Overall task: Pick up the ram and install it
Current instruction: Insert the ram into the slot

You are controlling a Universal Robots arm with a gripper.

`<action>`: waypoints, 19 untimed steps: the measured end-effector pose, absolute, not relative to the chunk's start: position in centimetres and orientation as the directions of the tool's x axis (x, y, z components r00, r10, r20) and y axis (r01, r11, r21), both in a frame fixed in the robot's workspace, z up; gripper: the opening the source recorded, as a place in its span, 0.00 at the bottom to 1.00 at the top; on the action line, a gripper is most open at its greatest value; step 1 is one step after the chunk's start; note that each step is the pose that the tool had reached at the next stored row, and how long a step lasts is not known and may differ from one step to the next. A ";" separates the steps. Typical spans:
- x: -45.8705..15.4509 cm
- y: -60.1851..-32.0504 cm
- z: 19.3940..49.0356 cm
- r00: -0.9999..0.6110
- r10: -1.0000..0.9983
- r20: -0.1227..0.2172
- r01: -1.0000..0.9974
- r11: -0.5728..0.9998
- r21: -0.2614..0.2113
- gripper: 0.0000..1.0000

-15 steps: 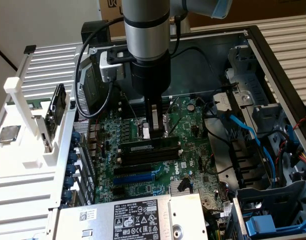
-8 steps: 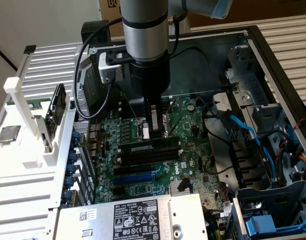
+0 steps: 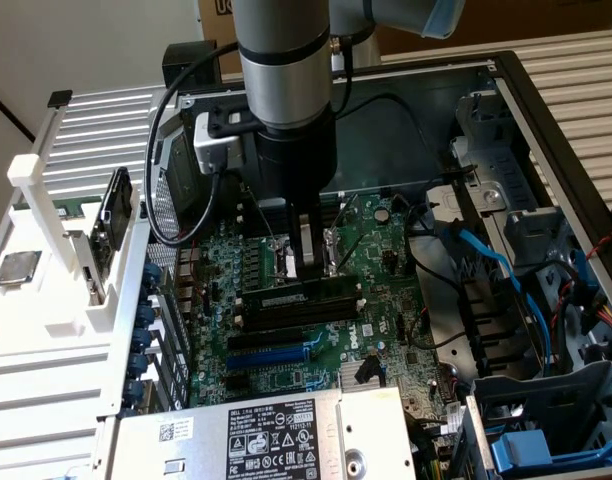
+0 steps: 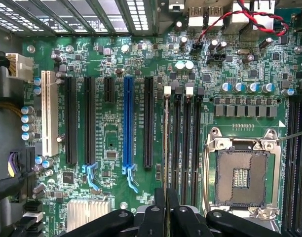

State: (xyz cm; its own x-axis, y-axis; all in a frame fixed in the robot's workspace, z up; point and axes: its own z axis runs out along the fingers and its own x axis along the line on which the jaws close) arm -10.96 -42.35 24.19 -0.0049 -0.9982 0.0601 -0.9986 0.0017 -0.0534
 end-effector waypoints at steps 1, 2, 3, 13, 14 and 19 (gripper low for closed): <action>-11.0 -42.4 24.2 -0.005 -0.998 0.060 -0.999 0.002 -0.053 0.13; -11.0 -42.4 24.2 -0.005 -0.998 0.060 -0.999 0.002 -0.053 0.13; -11.0 -42.4 24.2 -0.005 -0.998 0.060 -0.999 0.002 -0.053 0.13; -11.0 -42.3 24.2 -0.004 -0.998 0.061 -0.999 0.002 -0.039 0.13; -11.0 -42.3 24.1 -0.004 -0.998 0.061 -0.999 0.002 -0.039 0.13; -11.0 -42.3 24.1 -0.004 -0.998 0.061 -0.999 0.002 -0.038 0.13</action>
State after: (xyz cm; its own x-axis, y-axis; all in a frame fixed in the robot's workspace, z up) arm -11.00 -42.26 24.09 -0.0041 -0.9981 0.0611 -0.9993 0.0018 -0.0379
